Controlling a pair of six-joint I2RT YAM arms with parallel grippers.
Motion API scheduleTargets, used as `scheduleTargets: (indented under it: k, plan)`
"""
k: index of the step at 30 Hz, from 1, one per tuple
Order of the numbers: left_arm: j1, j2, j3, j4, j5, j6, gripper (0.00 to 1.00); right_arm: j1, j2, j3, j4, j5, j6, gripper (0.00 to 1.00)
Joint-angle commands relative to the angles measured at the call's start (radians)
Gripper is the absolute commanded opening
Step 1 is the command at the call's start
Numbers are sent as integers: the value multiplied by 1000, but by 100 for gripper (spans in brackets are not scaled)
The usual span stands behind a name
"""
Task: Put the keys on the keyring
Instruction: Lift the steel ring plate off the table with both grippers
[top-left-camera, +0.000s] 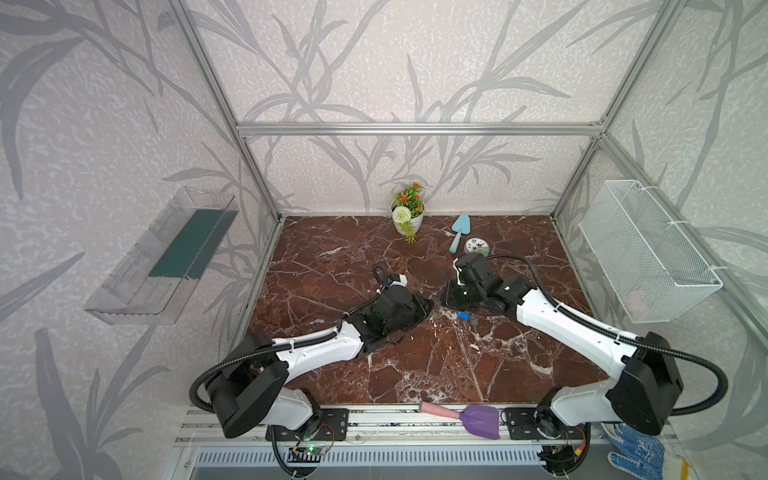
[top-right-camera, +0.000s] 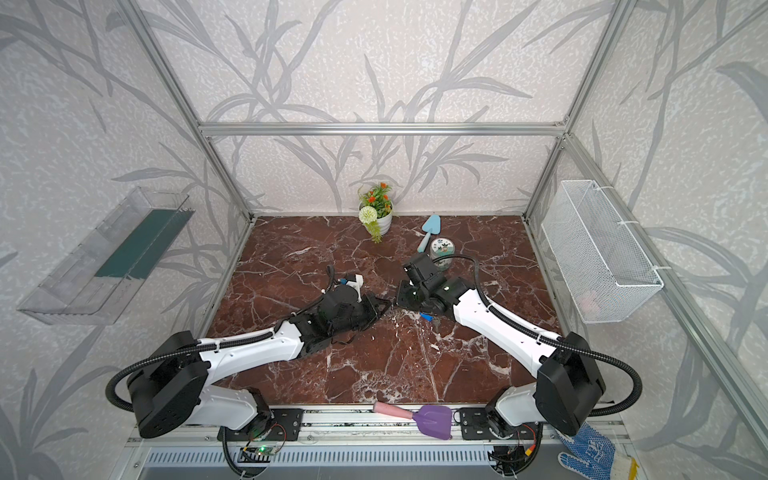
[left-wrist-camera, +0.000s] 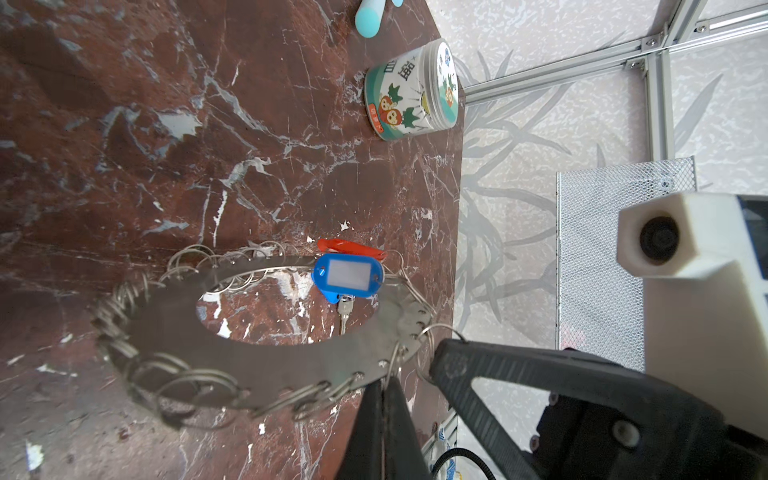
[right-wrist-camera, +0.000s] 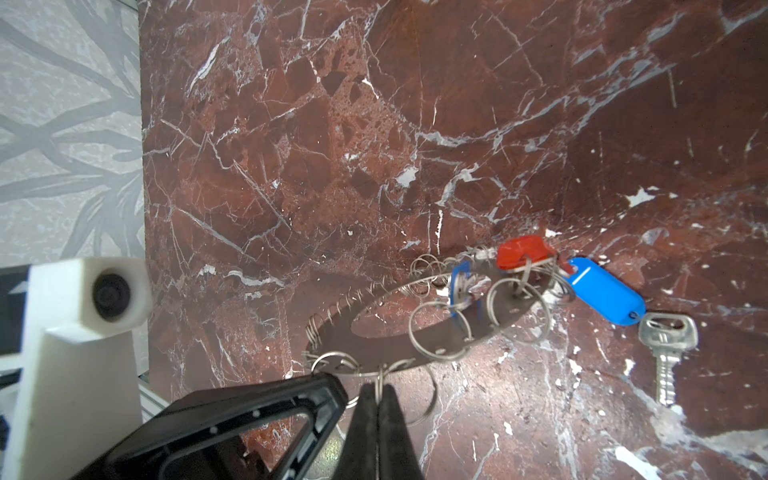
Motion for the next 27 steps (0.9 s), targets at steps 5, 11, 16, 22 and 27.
scheduleTargets:
  k: [5,11,16,22,27]
  plan:
    - [20,-39,230,-482,-48,281,0,43,-64,-30,93,21,-49,0]
    - [38,22,447,-765,-25,559,0,69,-70,-47,150,20,-46,0]
    - [40,6,475,-739,-63,686,0,82,-79,-46,187,-4,-44,0]
    - [37,-104,336,-497,-81,772,0,66,-137,-60,237,-56,-139,6]
    - [39,-203,193,-306,-106,836,0,9,-227,-82,224,-133,-260,39]
